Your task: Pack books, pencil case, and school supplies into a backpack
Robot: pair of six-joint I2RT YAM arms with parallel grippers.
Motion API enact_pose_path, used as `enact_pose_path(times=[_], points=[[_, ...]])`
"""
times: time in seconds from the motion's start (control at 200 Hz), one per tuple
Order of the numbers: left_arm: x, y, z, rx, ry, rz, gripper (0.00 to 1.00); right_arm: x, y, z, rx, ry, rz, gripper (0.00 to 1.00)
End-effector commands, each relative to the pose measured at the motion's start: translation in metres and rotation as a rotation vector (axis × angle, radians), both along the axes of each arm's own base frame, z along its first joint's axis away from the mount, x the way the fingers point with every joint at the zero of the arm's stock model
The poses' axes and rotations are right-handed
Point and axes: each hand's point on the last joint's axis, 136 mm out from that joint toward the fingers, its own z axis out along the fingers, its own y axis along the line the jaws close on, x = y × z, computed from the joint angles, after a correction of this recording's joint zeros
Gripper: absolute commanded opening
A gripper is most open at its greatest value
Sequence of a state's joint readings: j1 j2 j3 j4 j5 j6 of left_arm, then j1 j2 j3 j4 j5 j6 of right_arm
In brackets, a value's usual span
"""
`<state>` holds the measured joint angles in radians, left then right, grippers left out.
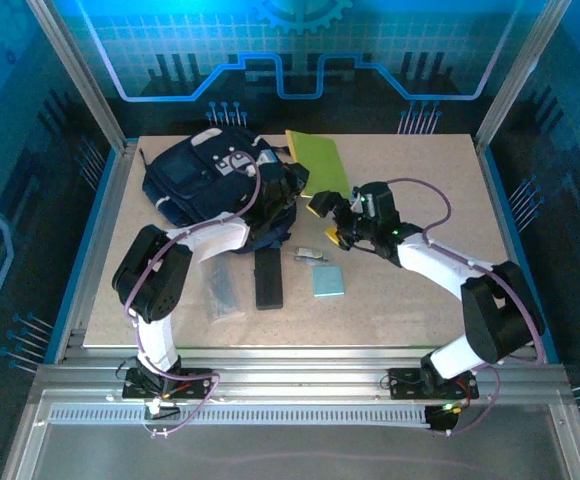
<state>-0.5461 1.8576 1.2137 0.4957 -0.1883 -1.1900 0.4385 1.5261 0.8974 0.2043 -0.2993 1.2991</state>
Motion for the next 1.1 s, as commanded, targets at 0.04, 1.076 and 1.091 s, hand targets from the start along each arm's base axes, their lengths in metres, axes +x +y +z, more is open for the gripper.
enact_pose_path(times=[0.04,1.076,1.091], points=[[-0.009,0.013,0.033,-0.095,-0.071,0.079,0.00,0.041,0.006,0.036,0.204,-0.125,-0.166,1.00],[-0.036,0.015,0.013,-0.044,-0.013,0.064,0.20,0.076,-0.014,0.045,0.276,-0.239,-0.298,0.10],[-0.037,0.016,0.012,-0.030,-0.010,0.054,0.26,0.076,-0.016,0.045,0.271,-0.240,-0.297,0.06]])
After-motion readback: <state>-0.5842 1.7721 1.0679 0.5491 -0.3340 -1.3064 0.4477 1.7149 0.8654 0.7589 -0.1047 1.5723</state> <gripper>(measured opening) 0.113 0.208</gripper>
